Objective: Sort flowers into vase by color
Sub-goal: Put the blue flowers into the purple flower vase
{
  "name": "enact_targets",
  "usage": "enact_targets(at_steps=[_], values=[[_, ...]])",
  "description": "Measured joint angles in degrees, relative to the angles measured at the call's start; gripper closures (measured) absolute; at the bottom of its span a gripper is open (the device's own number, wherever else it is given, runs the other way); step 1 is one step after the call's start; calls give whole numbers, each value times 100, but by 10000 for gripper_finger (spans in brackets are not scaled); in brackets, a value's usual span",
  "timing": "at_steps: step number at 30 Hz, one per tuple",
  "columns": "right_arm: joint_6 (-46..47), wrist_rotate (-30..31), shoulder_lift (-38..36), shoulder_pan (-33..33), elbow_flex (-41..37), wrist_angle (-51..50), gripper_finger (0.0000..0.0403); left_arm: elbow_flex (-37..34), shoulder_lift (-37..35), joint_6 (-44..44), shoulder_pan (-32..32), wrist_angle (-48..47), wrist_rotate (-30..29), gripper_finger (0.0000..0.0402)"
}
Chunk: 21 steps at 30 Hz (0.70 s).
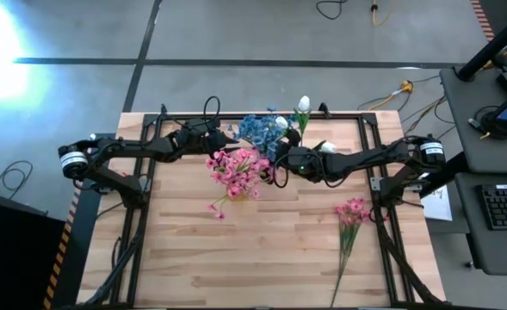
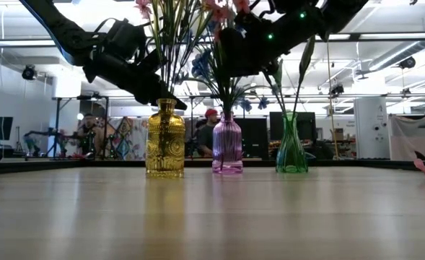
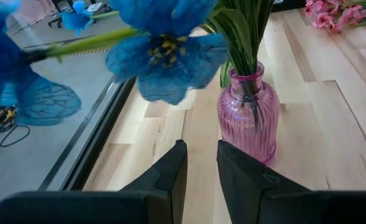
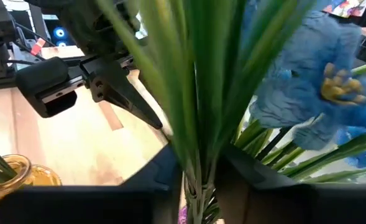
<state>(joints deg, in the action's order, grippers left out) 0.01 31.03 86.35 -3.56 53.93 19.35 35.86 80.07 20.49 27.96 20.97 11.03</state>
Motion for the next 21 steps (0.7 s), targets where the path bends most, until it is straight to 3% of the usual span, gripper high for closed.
enact_targets(at_steps=[10,21], values=[[-2,49,-58,179,2,-122,221,0,0,0,-1,-65,-4,327],[13,396,-345,400,2,-512,182,0,0,0,-1,-78,-11,327]])
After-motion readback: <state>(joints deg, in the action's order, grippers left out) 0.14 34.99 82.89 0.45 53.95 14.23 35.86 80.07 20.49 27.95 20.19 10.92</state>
